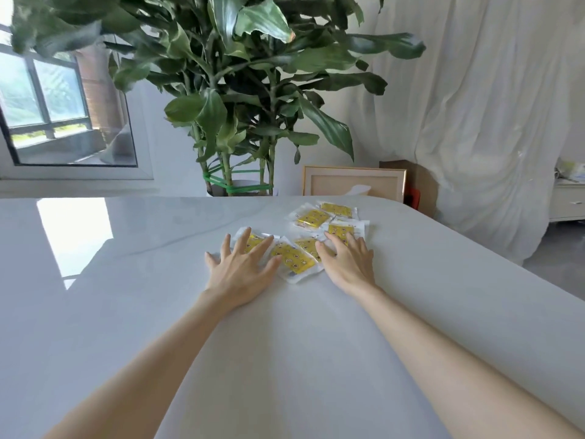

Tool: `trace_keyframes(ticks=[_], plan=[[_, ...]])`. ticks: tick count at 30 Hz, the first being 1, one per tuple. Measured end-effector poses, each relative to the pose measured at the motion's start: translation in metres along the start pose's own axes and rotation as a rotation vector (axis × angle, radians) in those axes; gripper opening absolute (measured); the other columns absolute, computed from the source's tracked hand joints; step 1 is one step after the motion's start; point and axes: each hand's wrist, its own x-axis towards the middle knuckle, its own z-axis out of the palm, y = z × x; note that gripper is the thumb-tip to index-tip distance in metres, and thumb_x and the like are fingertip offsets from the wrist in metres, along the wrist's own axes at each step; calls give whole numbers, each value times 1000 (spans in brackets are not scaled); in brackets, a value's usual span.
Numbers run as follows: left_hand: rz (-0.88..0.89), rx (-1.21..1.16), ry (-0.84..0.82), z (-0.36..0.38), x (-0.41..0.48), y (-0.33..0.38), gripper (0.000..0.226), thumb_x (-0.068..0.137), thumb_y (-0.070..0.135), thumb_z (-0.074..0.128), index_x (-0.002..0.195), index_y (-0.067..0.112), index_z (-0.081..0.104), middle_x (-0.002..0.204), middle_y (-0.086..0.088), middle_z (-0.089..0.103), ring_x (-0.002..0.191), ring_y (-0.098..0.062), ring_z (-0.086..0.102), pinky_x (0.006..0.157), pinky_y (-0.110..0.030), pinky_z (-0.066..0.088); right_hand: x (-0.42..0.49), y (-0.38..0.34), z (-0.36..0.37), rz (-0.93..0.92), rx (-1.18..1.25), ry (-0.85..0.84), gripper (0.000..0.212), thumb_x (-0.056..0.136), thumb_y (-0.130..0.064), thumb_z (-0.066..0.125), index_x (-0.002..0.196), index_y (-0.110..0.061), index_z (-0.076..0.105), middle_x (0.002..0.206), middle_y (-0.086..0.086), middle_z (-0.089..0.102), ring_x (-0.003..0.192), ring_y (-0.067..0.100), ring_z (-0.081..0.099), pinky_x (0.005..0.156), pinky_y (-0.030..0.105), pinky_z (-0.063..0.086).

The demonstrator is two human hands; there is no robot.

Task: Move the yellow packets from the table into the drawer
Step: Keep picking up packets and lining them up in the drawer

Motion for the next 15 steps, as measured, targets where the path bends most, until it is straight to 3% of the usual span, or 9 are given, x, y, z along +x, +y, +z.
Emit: trace_keyframes(ticks=[5, 15], plan=[[21, 97, -71, 5, 16, -2, 58, 85, 75, 21, 141, 58, 18, 160, 10, 5, 147, -23, 4, 111, -63, 0, 16, 0, 9, 22, -154, -107, 58, 91, -68, 22, 145, -48, 27, 162, 5, 5, 149, 29, 1, 118, 47, -4], [-7, 120, -78, -5, -15, -7, 57, 84, 75, 22, 139, 58, 22, 159, 13, 9, 147, -20, 6, 109, -67, -7, -20, -11, 6, -50, -165, -179, 53, 96, -61, 18, 147, -48, 23, 162, 0, 4, 149, 25, 1, 120, 42, -3]])
